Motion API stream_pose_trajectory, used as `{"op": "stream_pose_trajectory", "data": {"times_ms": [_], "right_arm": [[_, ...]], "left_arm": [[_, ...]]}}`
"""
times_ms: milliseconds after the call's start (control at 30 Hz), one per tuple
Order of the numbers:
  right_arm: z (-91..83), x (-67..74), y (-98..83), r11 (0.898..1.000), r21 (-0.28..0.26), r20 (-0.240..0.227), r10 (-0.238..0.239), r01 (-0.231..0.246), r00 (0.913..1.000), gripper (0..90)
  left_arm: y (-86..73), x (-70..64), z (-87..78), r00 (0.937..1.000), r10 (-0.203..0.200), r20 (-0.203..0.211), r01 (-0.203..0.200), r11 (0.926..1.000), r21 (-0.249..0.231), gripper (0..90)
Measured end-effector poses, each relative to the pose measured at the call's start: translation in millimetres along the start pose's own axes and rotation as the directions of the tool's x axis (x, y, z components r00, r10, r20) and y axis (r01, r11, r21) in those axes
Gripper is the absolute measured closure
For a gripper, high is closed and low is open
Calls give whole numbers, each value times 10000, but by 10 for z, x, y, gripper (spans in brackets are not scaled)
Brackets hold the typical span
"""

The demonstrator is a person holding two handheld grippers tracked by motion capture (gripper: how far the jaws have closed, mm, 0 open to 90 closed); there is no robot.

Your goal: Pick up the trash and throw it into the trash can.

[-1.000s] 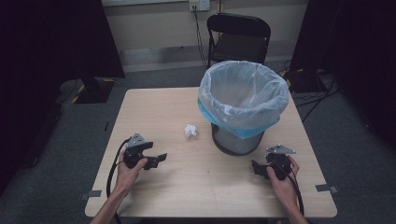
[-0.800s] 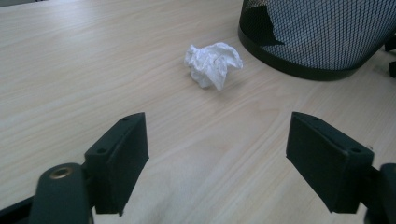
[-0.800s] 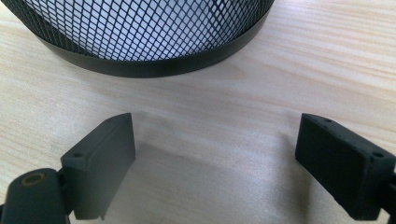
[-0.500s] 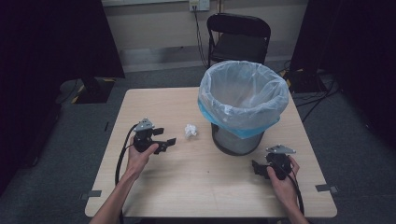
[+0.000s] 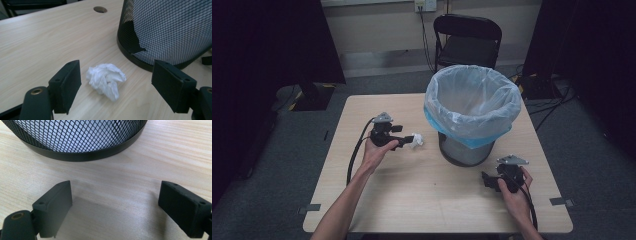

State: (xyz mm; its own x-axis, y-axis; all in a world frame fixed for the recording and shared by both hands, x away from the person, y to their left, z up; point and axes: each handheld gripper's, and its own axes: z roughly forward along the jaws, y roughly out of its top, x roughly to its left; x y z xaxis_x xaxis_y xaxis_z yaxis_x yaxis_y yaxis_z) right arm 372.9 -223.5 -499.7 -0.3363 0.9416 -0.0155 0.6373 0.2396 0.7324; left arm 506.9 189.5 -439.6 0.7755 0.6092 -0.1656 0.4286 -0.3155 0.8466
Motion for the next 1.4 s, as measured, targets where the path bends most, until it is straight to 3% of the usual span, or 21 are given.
{"op": "stream_pose_trajectory", "data": {"times_ms": [100, 233, 567, 800, 967, 1300, 1400], "right_arm": [[0, 1, 0, 10000, -4, -6, 9, -9, 10000, 112], [0, 1, 0, 10000, -6, -5, 10, -10, 10000, 112], [0, 1, 0, 10000, -5, -4, 9, -9, 10000, 112], [0, 1, 0, 10000, -5, -6, 8, -8, 10000, 112], [0, 1, 0, 10000, -4, -6, 9, -9, 10000, 112], [0, 1, -1, 10000, -6, -6, 10, -10, 10000, 112], [0, 1, 0, 10000, -5, -8, 9, -9, 10000, 112]], "left_arm": [[3, 25, 209, 9997, 59, 243, -67, 9995, 321, 225], [-53, 41, 356, 9994, -120, 327, 102, 9984, 548, 219], [-226, 150, 433, 9994, -351, -33, 353, 9944, 999, 254], [-300, 218, 442, 9988, -440, -235, 462, 9936, 1035, 412], [-332, 222, 469, 9990, -351, -287, 387, 9899, 1367, 492], [-335, 153, 507, 9993, 203, -306, -151, 9868, 1611, 776], [-333, 146, 504, 9989, 285, -365, -220, 9857, 1668, 809]]}}
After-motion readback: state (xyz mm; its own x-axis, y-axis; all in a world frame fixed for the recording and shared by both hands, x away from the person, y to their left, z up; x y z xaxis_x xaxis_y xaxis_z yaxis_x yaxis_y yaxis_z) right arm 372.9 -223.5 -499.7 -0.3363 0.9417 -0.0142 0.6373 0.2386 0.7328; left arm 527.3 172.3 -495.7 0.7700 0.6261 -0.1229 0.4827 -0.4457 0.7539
